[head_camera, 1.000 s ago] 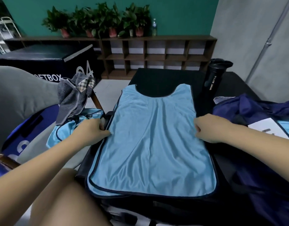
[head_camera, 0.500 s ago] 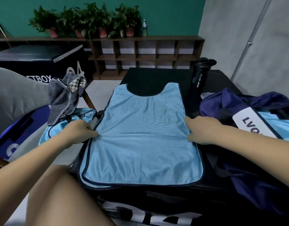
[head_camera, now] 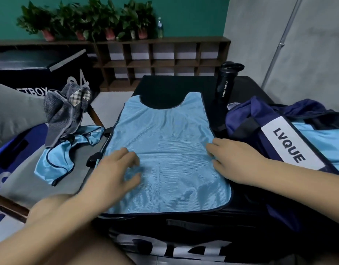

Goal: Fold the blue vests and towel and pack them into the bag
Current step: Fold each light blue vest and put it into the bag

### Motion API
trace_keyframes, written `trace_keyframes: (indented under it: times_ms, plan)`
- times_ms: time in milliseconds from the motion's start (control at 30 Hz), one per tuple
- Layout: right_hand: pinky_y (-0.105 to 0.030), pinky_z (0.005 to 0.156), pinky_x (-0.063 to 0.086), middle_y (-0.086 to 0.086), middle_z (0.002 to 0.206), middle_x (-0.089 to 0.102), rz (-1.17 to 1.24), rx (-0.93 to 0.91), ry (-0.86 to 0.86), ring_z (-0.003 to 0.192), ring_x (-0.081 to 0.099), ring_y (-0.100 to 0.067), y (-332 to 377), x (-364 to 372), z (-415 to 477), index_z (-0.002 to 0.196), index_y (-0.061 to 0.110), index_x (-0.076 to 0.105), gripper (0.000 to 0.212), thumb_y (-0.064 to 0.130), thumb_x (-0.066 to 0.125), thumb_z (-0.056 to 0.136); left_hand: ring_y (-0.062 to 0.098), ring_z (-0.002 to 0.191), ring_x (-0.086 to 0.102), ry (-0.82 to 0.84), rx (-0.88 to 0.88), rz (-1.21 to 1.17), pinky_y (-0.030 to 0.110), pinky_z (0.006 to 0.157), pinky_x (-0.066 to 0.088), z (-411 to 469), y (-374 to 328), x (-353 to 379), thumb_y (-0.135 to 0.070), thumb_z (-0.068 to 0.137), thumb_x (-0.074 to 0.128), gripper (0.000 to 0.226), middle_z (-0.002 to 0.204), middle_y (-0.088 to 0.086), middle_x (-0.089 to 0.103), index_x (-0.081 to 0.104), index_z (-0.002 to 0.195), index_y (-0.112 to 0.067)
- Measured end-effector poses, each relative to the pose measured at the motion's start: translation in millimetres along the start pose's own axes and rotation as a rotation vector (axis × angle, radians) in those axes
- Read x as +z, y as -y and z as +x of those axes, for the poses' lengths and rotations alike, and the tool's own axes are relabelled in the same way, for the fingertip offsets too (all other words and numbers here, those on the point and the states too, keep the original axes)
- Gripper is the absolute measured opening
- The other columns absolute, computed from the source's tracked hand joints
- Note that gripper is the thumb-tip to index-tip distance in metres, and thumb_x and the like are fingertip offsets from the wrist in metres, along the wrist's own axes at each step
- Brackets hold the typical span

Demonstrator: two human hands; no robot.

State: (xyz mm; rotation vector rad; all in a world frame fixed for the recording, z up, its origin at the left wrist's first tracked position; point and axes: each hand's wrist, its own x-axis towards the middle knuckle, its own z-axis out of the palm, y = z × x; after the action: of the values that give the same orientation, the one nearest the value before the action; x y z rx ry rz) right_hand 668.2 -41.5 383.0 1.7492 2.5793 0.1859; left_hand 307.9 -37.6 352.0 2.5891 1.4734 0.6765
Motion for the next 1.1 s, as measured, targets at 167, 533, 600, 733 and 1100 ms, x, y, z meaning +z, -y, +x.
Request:
trace_keyframes:
  times_ms: [167,533,600,733,1100]
  plan:
    - [-0.043,0.073,0.049,0.004,0.104,0.055,0.021,0.041,0.027,0.090,0.063,-0.032,7,0,-26,0.108,0.025,0.046,0.006,0.028,0.047,0.103,0.020,0.090,0.058,0.062,0.324,-0.065,0.041,0.077,0.050,-9,-79,42,-0.039,0.090,0.068,0.015,0.098,-0.008,0.055,0.063,0.100,-0.028]
    - [-0.049,0.070,0.051,0.003,0.095,0.052,0.087,0.038,-0.025,0.082,0.062,-0.033,7,7,-69,0.097,0.033,0.033,0.012,0.042,0.037,0.103,0.021,0.089,0.053,0.081,0.516,0.033,0.038,0.073,0.047,7,-141,102,-0.038,0.090,0.062,0.016,0.098,-0.004,0.056,0.060,0.099,-0.024]
    - [-0.049,0.067,0.051,0.004,0.093,0.052,0.090,0.044,-0.049,0.079,0.062,-0.031,7,7,-72,0.097,0.033,0.036,0.012,0.043,0.038,0.103,0.018,0.091,0.057,0.120,0.477,-0.055,0.037,0.078,0.050,10,-137,101,-0.038,0.091,0.063,0.013,0.097,-0.008,0.058,0.061,0.100,-0.029]
    - [-0.047,0.064,0.050,0.005,0.090,0.052,0.111,0.064,-0.095,0.076,0.060,-0.029,7,6,-75,0.096,0.032,0.040,0.014,0.044,0.040,0.103,0.012,0.086,0.061,0.156,0.343,-0.225,0.036,0.079,0.053,21,-138,89,-0.037,0.092,0.061,0.007,0.087,-0.011,0.064,0.064,0.093,-0.031]
    - [-0.045,0.057,0.049,0.007,0.083,0.053,0.233,0.013,-0.260,0.066,0.056,-0.024,13,6,-81,0.094,0.030,0.048,0.014,0.042,0.045,0.101,0.011,0.062,0.057,-0.112,-0.162,-0.530,0.018,0.058,0.040,56,-100,47,-0.010,0.094,0.065,0.025,0.071,-0.007,0.066,0.050,0.098,-0.029]
